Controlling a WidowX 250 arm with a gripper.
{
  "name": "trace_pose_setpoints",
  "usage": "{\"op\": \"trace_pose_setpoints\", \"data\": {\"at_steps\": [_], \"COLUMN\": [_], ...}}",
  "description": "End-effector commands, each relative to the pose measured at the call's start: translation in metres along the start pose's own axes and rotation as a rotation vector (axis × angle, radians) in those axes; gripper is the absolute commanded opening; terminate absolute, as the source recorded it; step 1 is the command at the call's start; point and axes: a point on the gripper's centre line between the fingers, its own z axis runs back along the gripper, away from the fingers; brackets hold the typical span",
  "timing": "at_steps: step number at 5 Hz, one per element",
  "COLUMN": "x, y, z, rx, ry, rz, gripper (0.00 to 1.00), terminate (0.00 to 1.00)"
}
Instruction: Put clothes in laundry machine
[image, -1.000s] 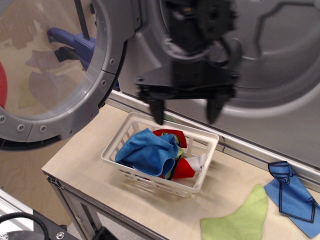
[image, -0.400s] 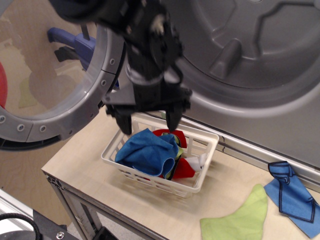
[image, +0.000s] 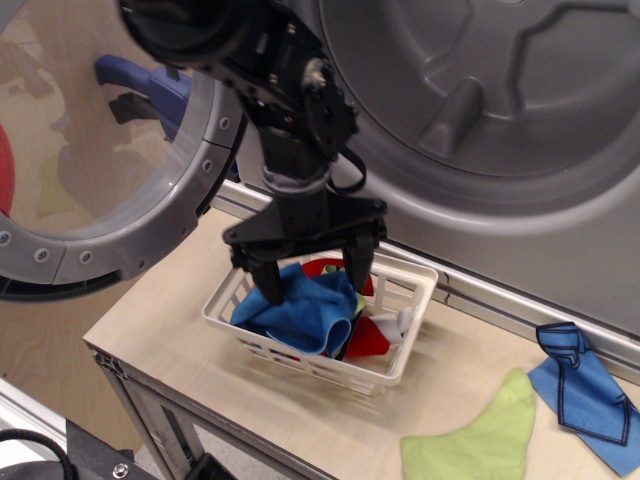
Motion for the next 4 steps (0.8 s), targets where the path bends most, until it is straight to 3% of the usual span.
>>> {"op": "trace_pose_setpoints", "data": {"at_steps": [1,3,4], "x": [0.006,0.007,0.011], "y": [0.0,0.0,-0.003], "z": [-0.027,-0.048,-0.053], "rx": [0.083,0.081,0.081], "ry": [-0.033,-0.058,-0.063], "rz": [0.072,0.054,0.03], "gripper": [1.0,1.0,0.0], "terminate": [0.0,0.0,0.0]}}
